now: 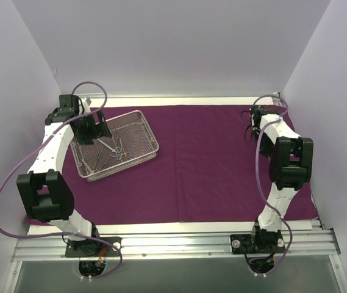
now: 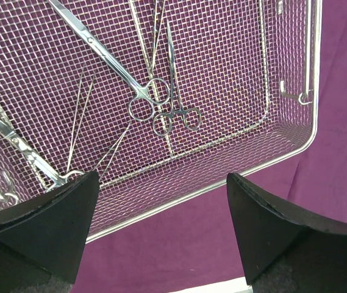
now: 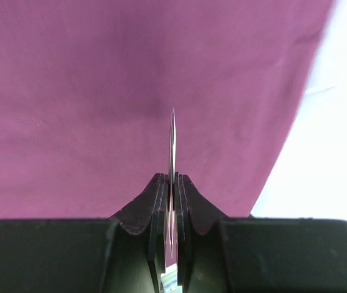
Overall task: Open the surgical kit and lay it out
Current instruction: Place the medical item in the surgical kit.
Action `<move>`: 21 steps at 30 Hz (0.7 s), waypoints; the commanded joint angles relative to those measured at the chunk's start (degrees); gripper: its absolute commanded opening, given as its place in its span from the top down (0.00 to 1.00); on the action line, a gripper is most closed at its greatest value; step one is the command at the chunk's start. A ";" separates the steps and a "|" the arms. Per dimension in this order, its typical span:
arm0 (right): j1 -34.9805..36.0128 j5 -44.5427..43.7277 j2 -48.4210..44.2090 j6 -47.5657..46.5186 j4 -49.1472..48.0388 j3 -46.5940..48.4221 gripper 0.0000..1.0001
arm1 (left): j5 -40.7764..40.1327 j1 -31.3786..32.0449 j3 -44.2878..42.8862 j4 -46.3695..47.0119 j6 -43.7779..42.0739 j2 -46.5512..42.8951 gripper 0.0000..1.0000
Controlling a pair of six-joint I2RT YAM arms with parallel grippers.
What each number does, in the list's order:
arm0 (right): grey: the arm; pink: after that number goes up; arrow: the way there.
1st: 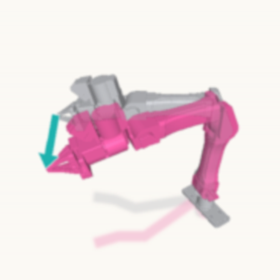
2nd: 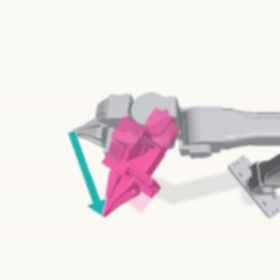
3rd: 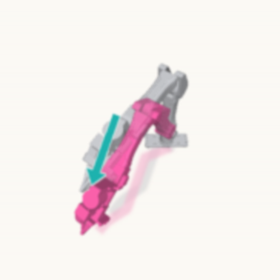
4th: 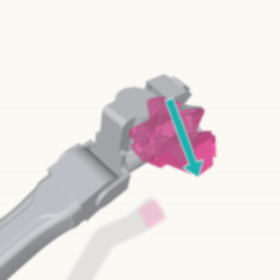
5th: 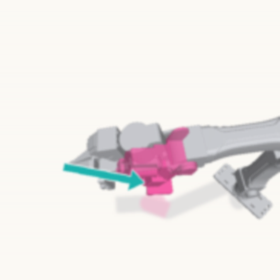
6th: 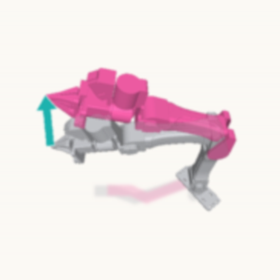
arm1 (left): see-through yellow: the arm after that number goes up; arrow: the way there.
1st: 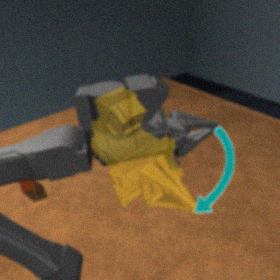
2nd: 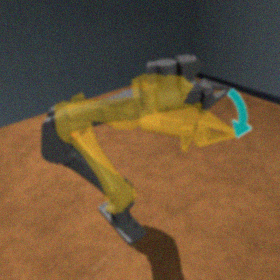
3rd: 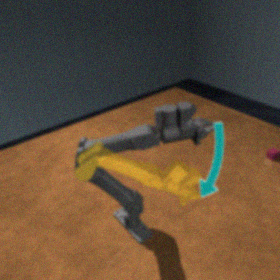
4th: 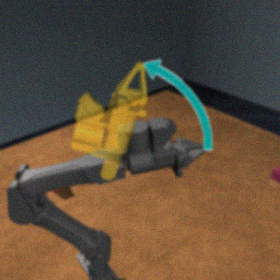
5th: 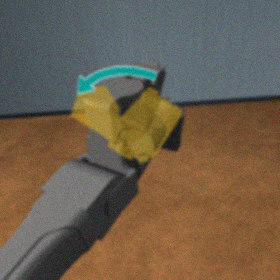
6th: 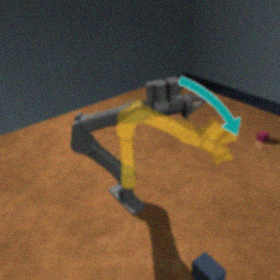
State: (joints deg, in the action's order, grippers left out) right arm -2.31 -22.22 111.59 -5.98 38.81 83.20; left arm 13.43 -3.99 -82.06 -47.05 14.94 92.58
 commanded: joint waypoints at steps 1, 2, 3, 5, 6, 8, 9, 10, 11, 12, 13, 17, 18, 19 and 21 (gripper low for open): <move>-0.07 -1.87 -4.01 -2.28 -1.71 -5.75 1.00 | 0.10 -0.41 -0.47 -0.41 -1.58 -2.84 0.06; -0.33 -0.65 -4.45 -1.94 -3.02 -6.81 1.00 | 0.71 -0.49 -0.47 -0.50 -1.49 -2.58 0.06; -0.59 0.32 -4.63 -1.67 -3.47 -7.69 1.00 | 1.15 -0.49 -0.55 -0.76 -1.40 -2.31 0.06; -1.21 1.21 -4.89 -1.23 -3.65 -9.02 1.00 | 2.73 -0.58 -0.56 -0.94 -1.32 -1.70 0.06; -1.21 1.56 -4.89 -1.23 -3.74 -9.28 1.00 | 3.26 -0.49 -0.56 -0.85 -1.23 -1.70 0.06; -1.47 2.61 -4.72 -1.06 -4.26 -9.46 1.00 | 3.97 -0.58 -0.56 -0.68 -0.97 -1.35 0.06; -1.56 3.66 -4.54 -0.62 -4.35 -9.37 1.00 | 4.93 -0.58 -0.56 -0.68 -0.96 -1.00 0.06; -1.56 4.02 -4.19 -0.44 -4.27 -9.11 1.00 | 5.29 -0.49 -0.56 -0.50 -0.88 -0.56 0.06; -1.56 4.29 -4.01 -0.35 -4.44 -9.02 1.00 | 5.64 -0.58 -0.56 -0.24 -0.88 -0.38 0.06; -1.56 4.55 -3.75 -0.26 -4.53 -9.02 1.00 | 6.25 -0.58 -0.56 -0.24 -0.96 -0.12 0.06; -1.56 4.64 -3.31 -0.35 -4.53 -8.93 0.99 | 6.60 -0.58 -0.64 -0.06 -1.05 -0.03 0.06; -1.74 5.17 -2.70 0.18 -4.97 -9.02 0.96 | 7.22 -0.76 -0.47 -0.24 -1.49 -0.03 0.04; -1.74 5.34 -2.52 0.18 -5.06 -9.02 0.96 | 7.31 -0.84 -0.38 -0.24 -1.67 -0.11 0.02; -1.74 5.43 -1.91 0.35 -5.06 -9.02 0.95 | 7.31 -0.85 -0.38 -0.24 -1.75 -0.29 0.01; -1.65 5.43 -1.47 0.35 -5.23 -8.93 0.94 | 7.57 -1.20 -0.47 -0.33 -1.84 -0.29 0.00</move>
State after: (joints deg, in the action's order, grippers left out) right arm -3.64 -16.86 110.76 -6.09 32.32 73.58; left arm 19.27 -4.40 -82.06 -47.42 14.26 92.51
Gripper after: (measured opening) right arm 0.065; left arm 0.995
